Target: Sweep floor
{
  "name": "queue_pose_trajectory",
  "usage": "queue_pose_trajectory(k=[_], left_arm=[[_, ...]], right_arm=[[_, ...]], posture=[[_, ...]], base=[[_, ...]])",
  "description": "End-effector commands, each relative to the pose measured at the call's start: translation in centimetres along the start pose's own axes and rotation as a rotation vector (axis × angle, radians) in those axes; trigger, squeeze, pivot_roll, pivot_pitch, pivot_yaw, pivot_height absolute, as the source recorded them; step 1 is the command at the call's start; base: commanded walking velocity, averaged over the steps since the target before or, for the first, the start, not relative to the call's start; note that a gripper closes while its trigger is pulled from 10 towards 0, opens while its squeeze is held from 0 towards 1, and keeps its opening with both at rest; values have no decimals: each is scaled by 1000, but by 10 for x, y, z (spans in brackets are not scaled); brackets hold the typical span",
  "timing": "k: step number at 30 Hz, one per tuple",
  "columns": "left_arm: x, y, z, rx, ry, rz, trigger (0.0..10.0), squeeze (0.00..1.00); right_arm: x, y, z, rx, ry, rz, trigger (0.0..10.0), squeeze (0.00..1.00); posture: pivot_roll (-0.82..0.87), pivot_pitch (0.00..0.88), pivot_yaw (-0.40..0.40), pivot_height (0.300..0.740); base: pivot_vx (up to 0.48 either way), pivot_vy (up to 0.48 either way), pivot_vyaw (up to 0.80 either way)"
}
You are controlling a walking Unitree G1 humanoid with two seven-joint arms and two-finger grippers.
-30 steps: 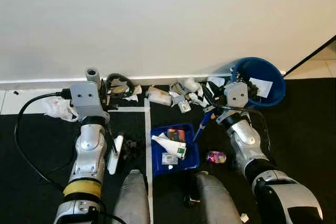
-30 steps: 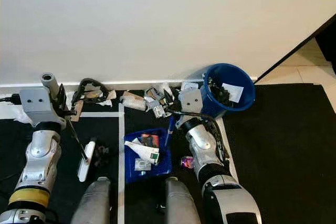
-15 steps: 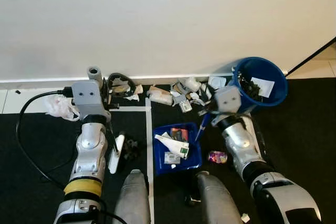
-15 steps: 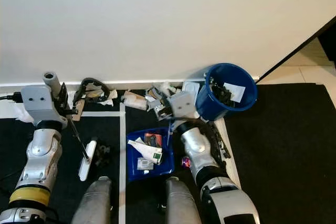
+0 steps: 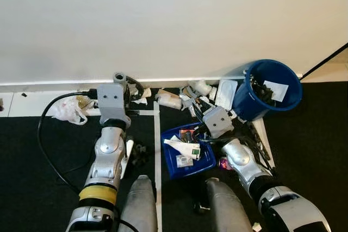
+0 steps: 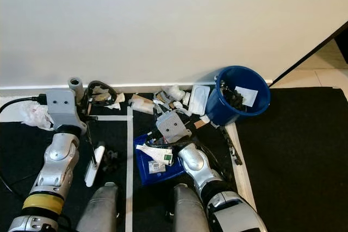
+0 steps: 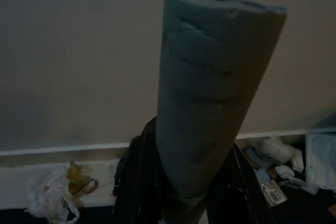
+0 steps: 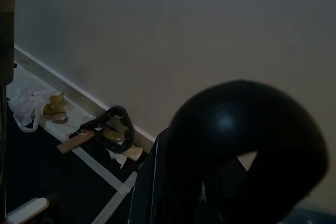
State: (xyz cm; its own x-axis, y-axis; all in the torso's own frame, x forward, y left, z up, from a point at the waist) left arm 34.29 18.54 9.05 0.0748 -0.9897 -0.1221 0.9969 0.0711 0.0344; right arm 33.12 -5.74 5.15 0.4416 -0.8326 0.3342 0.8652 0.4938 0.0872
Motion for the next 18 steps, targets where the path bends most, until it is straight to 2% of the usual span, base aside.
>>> queue_pose_trajectory(k=[1,5,7,8,9,10,11,14,18], left_arm=[[18,-9,-26,-127,-53,-29,10000,0],[30,-2,-24,-179,-67,-27,10000,0],[31,-2,-23,-183,-67,-26,10000,0],[38,2,-18,-187,-90,-33,10000,0],[53,8,-8,-198,-147,-55,10000,0],[53,8,-8,-198,-147,-55,10000,0],[67,12,0,-216,-190,-85,10000,0],[75,13,5,-230,-199,-104,10000,0],[108,11,22,-304,-256,-223,10000,0]], right_arm=[[-2,-23,-35,-164,-69,51,10000,0],[1,-25,-43,-210,-58,12,10000,0],[2,-26,-43,-212,-57,8,10000,0],[5,-25,-44,-222,-49,-7,10000,0],[11,-25,-46,-239,-36,-36,10000,0],[11,-25,-46,-239,-36,-36,10000,0],[17,-24,-47,-252,-23,-63,10000,0],[20,-24,-48,-258,-16,-78,10000,0],[29,-24,-50,-275,-3,-115,10000,0]], posture=[[147,227,-111,740],[147,227,-112,740],[147,227,-112,740],[147,228,-113,740],[147,228,-113,740],[147,228,-113,740],[144,226,-110,740],[144,226,-109,740],[141,220,-106,740]], base=[[0,0,0],[0,0,0],[0,0,0],[0,0,0],[0,0,0],[0,0,0],[0,0,0],[0,0,0],[0,0,0]])
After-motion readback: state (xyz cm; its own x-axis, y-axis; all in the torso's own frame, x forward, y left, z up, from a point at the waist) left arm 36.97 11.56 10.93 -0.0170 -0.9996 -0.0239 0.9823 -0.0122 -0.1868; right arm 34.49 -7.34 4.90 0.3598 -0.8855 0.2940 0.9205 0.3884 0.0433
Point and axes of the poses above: a point about 5 cm out from each wrist's last joint towards the gripper, its own y axis pointing out of the wrist towards the gripper, its own z axis along the axis of the wrist's last joint, x = y × z, the point moved 5 cm from there along y, pointing out of the wrist towards the gripper, and after that the axes turned 1 degree about y, right-handed, at the moved point
